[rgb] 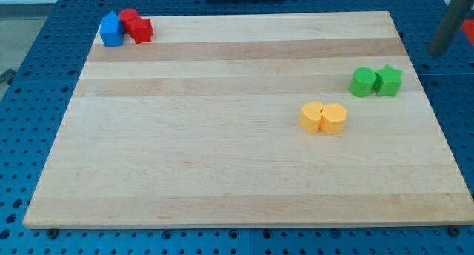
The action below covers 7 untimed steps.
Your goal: Slide green blocks slightly to left
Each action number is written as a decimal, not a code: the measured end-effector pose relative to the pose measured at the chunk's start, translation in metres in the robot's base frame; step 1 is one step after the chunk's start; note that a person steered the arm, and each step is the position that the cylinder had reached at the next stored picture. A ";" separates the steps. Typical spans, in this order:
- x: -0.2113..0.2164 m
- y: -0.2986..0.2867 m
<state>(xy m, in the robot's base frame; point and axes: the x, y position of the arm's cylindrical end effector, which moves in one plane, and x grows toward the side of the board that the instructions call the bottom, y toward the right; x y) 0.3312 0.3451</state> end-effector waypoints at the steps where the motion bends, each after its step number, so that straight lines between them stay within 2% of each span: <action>1: 0.043 0.000; 2: 0.064 -0.005; 6: 0.066 -0.126; 7: 0.066 -0.127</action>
<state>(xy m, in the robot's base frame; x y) 0.3973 0.2181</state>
